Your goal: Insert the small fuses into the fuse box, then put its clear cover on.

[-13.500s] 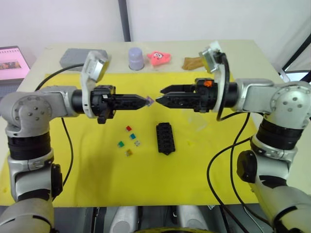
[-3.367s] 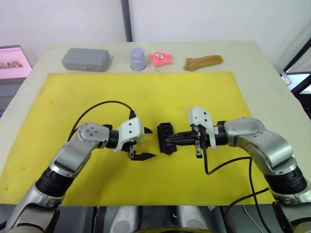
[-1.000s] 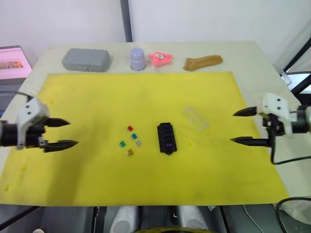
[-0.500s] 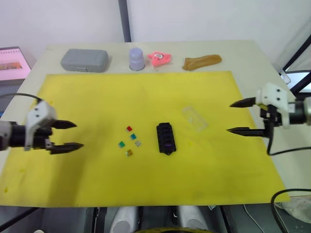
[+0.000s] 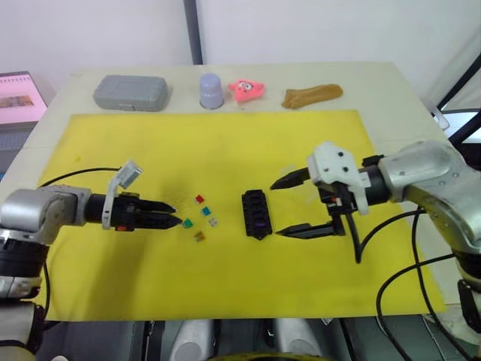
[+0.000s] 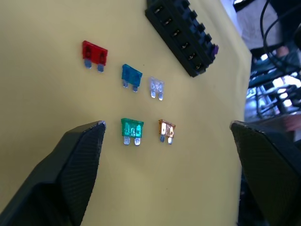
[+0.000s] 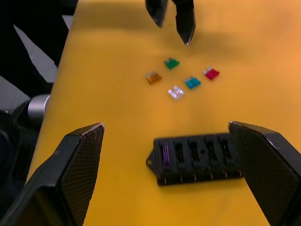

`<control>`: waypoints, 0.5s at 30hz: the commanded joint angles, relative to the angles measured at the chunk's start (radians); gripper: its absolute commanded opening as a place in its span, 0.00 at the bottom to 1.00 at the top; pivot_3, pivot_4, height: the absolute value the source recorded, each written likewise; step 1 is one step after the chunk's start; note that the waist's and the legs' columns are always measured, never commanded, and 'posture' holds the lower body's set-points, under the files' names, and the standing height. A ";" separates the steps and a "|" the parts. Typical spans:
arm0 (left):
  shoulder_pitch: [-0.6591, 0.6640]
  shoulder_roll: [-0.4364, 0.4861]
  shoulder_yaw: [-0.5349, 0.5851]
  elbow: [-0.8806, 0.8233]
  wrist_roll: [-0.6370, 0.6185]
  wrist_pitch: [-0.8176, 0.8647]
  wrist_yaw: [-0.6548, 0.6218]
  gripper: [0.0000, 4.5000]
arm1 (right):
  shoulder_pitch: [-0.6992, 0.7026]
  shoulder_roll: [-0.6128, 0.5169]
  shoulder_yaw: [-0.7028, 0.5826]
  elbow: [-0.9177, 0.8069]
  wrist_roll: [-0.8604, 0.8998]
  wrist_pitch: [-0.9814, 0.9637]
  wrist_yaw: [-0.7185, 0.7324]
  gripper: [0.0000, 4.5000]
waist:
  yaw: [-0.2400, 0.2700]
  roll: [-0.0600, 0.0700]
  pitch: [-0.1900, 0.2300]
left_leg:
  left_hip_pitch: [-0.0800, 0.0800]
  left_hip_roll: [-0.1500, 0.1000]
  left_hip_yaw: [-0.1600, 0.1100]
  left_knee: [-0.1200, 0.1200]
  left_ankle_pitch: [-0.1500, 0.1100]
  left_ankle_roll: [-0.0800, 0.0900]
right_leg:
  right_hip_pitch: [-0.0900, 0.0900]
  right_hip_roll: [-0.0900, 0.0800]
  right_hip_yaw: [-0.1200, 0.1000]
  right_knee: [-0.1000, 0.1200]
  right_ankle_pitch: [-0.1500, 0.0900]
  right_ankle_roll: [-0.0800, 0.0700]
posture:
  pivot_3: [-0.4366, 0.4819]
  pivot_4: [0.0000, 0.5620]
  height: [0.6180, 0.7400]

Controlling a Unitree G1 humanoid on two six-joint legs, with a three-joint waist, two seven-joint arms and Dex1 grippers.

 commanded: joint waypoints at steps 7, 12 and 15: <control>-0.072 -0.041 -0.081 0.145 0.022 0.054 -0.029 0.60 | -0.024 0.019 -0.006 -0.039 0.029 0.014 -0.047 1.00 | 0.001 0.000 0.000 | 0.000 0.000 0.000 0.000 0.003 -0.005 | 0.000 -0.001 0.000 0.000 0.000 0.000 | 0.48 0.27 1.00; -0.086 -0.080 -0.105 0.172 0.034 0.060 -0.022 0.60 | -0.018 0.016 -0.006 -0.043 0.028 0.013 -0.057 1.00 | 0.001 0.000 0.000 | 0.000 0.000 0.000 0.000 0.003 -0.006 | 0.000 -0.001 0.000 0.000 0.000 0.000 | 0.48 0.27 1.00; -0.089 -0.105 -0.117 0.167 0.035 0.067 -0.015 0.60 | -0.018 0.021 -0.010 -0.049 0.036 0.020 -0.069 1.00 | 0.002 0.000 0.000 | 0.000 0.000 0.000 0.000 0.003 -0.006 | 0.000 -0.001 0.000 0.000 0.000 0.000 | 0.48 0.27 1.00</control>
